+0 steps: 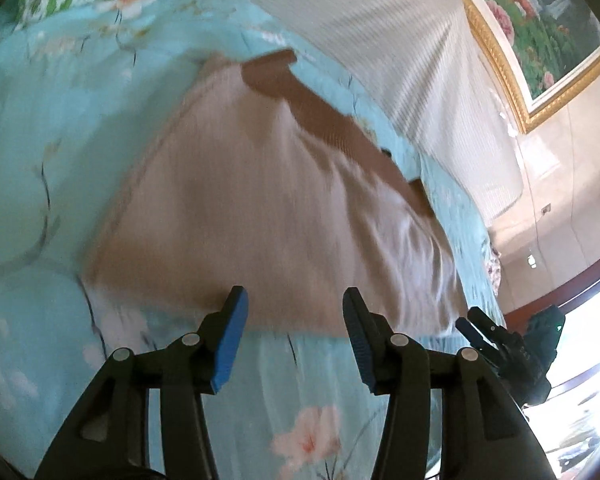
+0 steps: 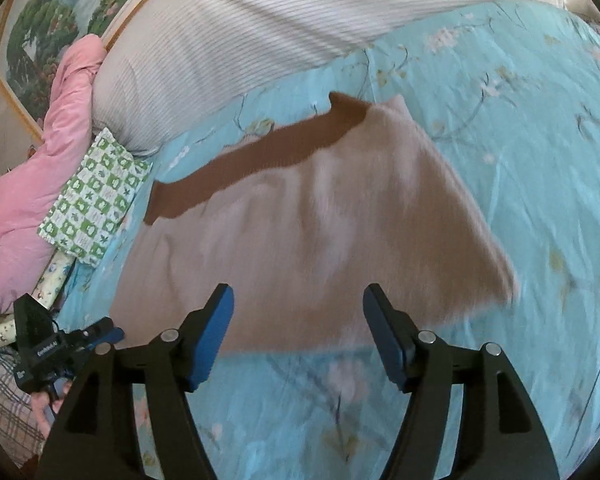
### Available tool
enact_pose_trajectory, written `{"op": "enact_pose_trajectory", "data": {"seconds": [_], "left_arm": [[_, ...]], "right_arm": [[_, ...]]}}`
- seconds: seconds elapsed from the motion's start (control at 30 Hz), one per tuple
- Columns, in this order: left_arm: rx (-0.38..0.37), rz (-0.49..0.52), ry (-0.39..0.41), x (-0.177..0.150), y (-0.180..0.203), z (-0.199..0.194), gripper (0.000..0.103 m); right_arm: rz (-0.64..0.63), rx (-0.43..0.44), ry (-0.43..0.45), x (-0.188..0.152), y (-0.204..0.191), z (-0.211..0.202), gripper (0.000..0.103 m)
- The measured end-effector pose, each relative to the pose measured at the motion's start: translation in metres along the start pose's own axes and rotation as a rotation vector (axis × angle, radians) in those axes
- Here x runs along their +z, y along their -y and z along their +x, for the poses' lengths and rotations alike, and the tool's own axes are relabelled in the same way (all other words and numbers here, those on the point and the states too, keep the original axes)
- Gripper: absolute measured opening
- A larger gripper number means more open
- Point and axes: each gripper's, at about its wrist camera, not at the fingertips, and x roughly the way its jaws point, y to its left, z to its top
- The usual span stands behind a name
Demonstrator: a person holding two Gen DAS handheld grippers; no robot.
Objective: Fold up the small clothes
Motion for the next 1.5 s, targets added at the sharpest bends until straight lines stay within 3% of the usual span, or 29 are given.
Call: {"op": "enact_pose_trajectory", "data": {"seconds": [0.2, 0.4, 0.7, 1.0, 1.1, 1.2, 1.23, 1.3, 1.5], "left_arm": [[0.006, -0.024, -0.037, -0.030, -0.003, -0.001, 0.054], [0.003, -0.053, -0.024, -0.041, -0.004, -0.006, 0.058], [-0.002, -0.135, 0.010, -0.030, -0.011, 0.003, 0.062], [-0.011, -0.250, 0.105, 0.008, -0.038, 0.016, 0.062], [0.025, -0.248, 0.132, 0.021, -0.035, 0.021, 0.062], [0.079, -0.218, 0.160, 0.031, -0.028, 0.025, 0.054], [0.097, -0.195, 0.169, 0.034, -0.024, 0.025, 0.039], [0.139, -0.142, 0.171, 0.040, -0.015, 0.029, 0.022], [0.175, 0.090, 0.218, 0.043, 0.040, 0.019, 0.011]], "right_arm": [[0.011, 0.010, -0.021, -0.025, -0.005, -0.007, 0.068], [0.034, 0.012, -0.024, -0.042, -0.003, -0.014, 0.069], [0.015, 0.036, -0.043, -0.057, -0.014, -0.015, 0.069], [0.009, 0.061, -0.043, -0.049, -0.019, -0.011, 0.069], [0.005, 0.066, -0.043, -0.043, -0.018, -0.009, 0.069], [0.004, 0.068, -0.038, -0.036, -0.016, -0.006, 0.069], [0.007, 0.068, -0.035, -0.033, -0.014, -0.005, 0.069], [0.011, 0.070, -0.029, -0.025, -0.011, -0.003, 0.069], [0.002, 0.091, -0.015, 0.008, 0.000, 0.001, 0.069]]}}
